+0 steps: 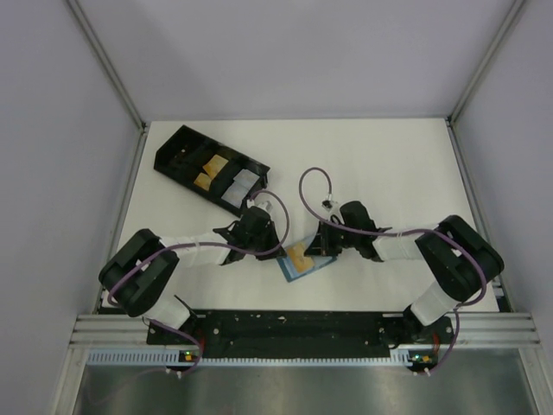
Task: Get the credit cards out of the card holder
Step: Remove the credit card from the card holder.
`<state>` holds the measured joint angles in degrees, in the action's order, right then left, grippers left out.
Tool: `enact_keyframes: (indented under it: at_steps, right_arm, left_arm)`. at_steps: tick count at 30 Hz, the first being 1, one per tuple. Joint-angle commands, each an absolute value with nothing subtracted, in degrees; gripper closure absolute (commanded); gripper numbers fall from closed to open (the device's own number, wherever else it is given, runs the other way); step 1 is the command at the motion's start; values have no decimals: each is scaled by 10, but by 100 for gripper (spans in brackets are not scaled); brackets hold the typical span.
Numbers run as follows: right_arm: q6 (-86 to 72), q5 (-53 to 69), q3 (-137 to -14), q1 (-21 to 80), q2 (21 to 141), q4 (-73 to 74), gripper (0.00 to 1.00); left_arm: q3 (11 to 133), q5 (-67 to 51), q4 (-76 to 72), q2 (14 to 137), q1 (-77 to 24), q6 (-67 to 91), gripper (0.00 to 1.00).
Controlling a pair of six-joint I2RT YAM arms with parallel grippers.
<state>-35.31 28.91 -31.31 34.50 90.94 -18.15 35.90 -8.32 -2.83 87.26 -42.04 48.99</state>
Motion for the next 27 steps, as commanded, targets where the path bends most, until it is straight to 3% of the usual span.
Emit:
enact_keyframes:
  at_steps: [1, 4, 11, 21, 27]
  right_arm:
    - [-389, 355, -295, 325, 918, -280, 95]
    - [-401, 381, -287, 314, 925, -313, 100]
    - [-413, 409, -268, 286, 944, -352, 100]
    - [-425, 417, -267, 285, 975, -374, 100]
    - [-427, 415, -266, 285, 979, -377, 100]
  left_arm:
    - [345, -71, -13, 895, -423, 492, 96]
    - [345, -71, -13, 896, -423, 493, 97]
    - [343, -67, -11, 884, -423, 493, 98]
    - [350, -126, -71, 814, -431, 494, 86]
    - [373, -140, -68, 839, -437, 491, 84]
